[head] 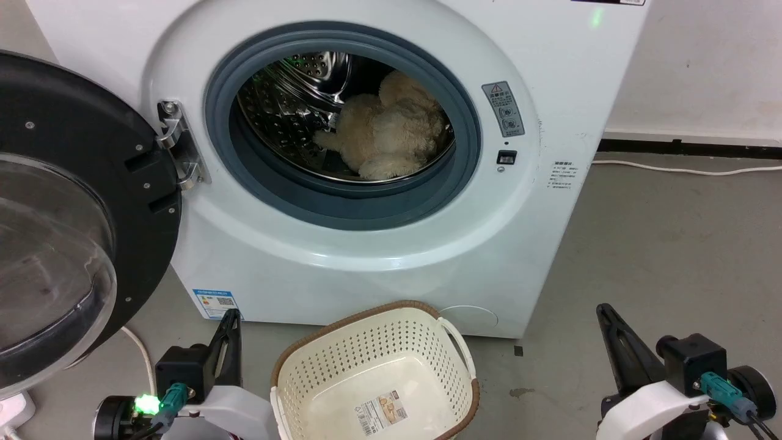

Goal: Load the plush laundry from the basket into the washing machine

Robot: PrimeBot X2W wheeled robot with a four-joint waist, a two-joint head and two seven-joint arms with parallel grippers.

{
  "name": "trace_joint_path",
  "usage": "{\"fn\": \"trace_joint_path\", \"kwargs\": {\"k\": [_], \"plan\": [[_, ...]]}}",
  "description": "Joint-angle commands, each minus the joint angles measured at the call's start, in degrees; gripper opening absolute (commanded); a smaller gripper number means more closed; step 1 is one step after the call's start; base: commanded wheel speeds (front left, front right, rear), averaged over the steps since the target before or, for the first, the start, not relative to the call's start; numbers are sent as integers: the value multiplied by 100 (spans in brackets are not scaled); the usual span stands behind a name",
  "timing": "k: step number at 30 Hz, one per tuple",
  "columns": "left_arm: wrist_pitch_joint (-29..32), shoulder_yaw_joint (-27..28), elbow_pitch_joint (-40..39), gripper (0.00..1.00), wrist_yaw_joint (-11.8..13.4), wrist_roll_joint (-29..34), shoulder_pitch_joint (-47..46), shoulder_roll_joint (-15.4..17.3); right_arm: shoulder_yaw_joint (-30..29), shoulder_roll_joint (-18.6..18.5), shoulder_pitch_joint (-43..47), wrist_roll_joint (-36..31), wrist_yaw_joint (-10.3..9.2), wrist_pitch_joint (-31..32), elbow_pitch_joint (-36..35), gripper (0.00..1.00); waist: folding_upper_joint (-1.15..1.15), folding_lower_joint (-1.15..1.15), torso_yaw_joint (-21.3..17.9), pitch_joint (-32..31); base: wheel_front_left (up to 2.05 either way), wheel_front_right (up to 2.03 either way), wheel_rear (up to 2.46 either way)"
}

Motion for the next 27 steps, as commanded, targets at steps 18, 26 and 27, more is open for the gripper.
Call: {"fn": "trace_joint_path", "kwargs": {"k": [18,26,27], "plan": [[2,16,-29,0,-25,50,-88,-6,4,-9,-66,-44,3,7,7,0,0,0,0,0,0,0,0],[2,16,-29,0,-25,50,-88,-6,4,-9,-66,-44,3,7,7,0,0,0,0,0,0,0,0],[2,16,-29,0,-25,50,-88,-6,4,-9,-66,-44,3,7,7,0,0,0,0,0,0,0,0]]}}
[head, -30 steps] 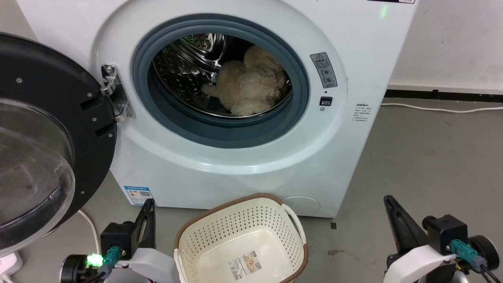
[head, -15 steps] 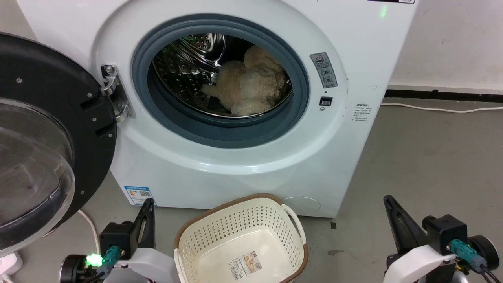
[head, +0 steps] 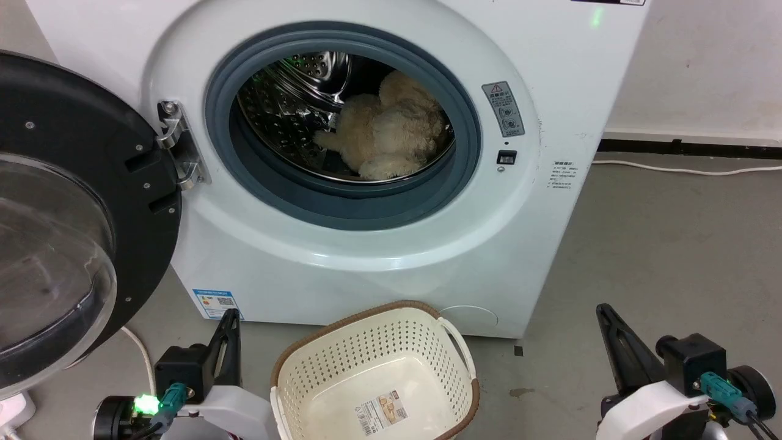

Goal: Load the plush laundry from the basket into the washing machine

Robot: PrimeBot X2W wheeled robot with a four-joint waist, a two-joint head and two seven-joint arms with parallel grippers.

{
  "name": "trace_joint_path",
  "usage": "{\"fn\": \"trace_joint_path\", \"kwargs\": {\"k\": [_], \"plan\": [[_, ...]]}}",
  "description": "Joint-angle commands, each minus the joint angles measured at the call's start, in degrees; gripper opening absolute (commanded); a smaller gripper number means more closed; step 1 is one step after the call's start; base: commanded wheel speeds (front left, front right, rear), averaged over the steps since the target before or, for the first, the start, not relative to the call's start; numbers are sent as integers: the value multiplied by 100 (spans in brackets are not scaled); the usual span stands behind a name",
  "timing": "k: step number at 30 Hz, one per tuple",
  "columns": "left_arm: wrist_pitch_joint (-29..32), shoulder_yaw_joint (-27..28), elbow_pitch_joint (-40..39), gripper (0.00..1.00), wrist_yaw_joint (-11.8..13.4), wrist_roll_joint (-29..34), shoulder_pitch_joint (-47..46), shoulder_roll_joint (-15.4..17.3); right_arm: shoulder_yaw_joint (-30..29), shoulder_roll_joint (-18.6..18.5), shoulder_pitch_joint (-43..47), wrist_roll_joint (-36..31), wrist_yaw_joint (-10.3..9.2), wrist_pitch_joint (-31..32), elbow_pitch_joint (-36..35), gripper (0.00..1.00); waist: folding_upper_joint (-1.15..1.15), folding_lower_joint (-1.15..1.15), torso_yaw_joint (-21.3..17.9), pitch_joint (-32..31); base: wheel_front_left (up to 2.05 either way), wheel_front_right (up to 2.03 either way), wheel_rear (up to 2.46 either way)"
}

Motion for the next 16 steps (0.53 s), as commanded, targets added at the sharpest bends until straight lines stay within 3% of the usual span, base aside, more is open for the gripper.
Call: {"fn": "trace_joint_path", "kwargs": {"k": [1,16], "plan": [[2,2,-27,0,-25,50,-88,-2,2,-9,-66,-44,3,3,7,0,0,0,0,0,0,0,0],[2,2,-27,0,-25,50,-88,-2,2,-9,-66,-44,3,3,7,0,0,0,0,0,0,0,0]]}}
